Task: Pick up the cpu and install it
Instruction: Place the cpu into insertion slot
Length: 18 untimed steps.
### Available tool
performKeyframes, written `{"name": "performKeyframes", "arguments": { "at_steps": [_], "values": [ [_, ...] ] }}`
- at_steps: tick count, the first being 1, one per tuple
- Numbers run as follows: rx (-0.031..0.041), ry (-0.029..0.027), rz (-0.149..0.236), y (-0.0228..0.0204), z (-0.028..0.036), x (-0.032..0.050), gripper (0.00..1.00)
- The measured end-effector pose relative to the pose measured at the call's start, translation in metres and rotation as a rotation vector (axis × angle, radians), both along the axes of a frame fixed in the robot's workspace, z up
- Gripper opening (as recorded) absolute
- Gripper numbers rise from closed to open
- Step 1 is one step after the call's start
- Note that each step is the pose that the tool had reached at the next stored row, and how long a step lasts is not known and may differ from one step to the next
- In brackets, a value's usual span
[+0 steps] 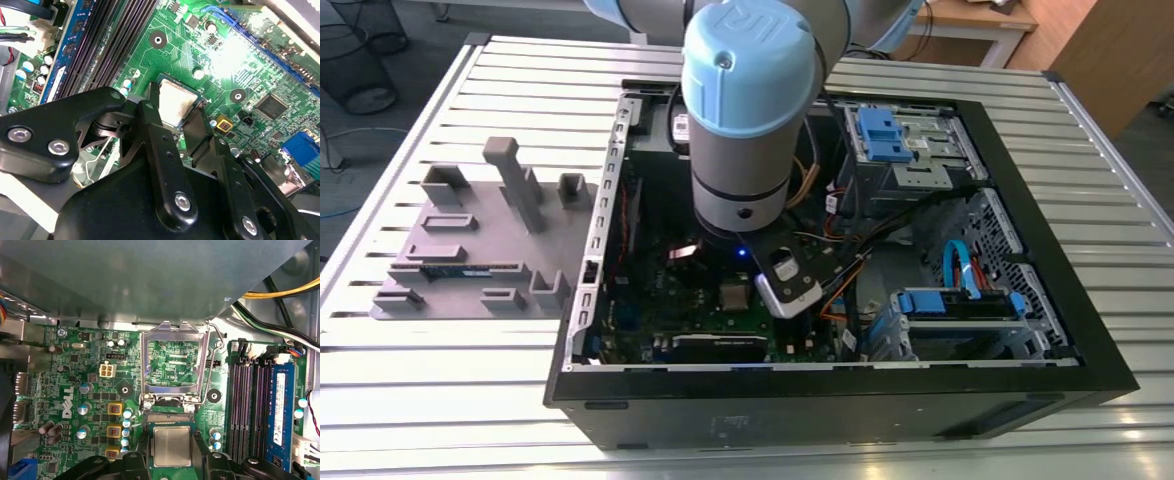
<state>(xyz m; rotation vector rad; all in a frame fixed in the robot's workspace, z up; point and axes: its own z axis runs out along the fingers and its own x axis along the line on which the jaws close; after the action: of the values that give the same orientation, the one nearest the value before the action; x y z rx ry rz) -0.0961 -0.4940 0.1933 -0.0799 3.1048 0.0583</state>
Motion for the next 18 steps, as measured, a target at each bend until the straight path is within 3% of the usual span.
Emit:
{"name": "performKeyframes", "arguments": {
  "at_steps": [18],
  "values": [
    [-0.0005, 0.0016, 0.000, 0.0000, -0.0027, 0.0011, 0.54]
  ]
}}
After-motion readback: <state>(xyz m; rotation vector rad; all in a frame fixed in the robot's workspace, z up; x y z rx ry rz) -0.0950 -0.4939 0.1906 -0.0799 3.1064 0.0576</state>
